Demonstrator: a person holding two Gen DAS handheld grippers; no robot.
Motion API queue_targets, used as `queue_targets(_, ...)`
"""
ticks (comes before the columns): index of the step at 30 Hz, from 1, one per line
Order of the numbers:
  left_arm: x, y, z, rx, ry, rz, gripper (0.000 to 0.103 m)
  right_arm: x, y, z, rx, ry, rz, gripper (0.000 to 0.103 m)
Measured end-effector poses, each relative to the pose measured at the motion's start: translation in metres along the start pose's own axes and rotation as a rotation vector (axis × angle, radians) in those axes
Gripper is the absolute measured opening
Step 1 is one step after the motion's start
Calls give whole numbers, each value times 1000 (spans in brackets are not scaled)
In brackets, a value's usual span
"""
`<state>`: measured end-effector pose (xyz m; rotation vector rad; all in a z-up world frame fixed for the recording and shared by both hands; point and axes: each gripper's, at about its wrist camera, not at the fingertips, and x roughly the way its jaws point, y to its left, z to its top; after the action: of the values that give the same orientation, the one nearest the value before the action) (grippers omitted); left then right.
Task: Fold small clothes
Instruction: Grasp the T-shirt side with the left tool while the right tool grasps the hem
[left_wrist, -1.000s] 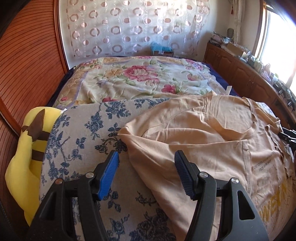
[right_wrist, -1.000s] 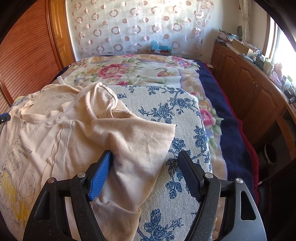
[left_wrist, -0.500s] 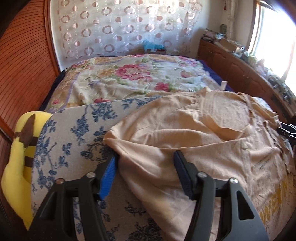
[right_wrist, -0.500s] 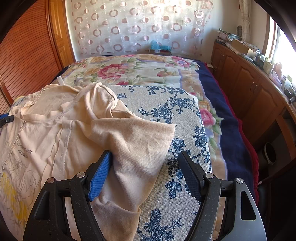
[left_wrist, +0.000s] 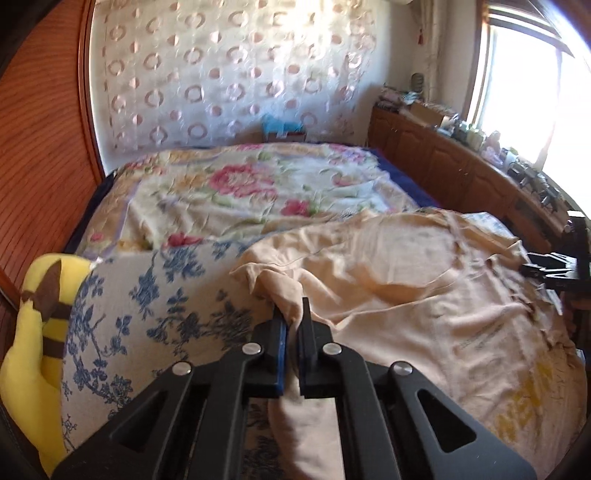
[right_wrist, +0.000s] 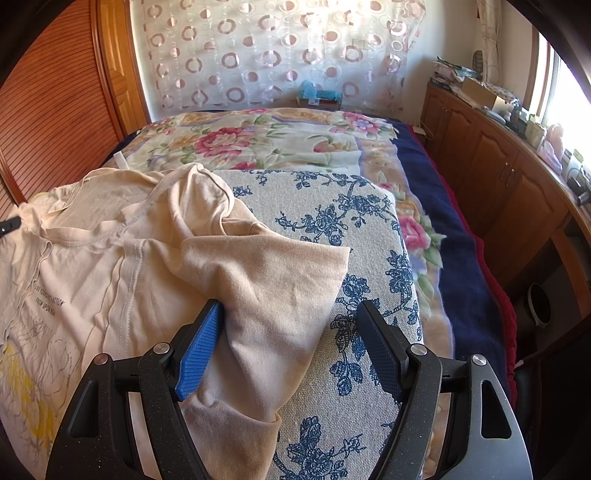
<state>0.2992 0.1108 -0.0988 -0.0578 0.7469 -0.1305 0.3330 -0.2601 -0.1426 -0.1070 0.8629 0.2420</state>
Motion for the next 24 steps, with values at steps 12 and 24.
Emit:
queue_targets(12, -36, -22, 4, 31, -71, -42, 1, 10, -9, 16, -36, 13, 59, 64)
queue_targets(24, -110, -47, -15, 46, -180, -61, 0, -58, 22, 13, -112, -139, 159, 8)
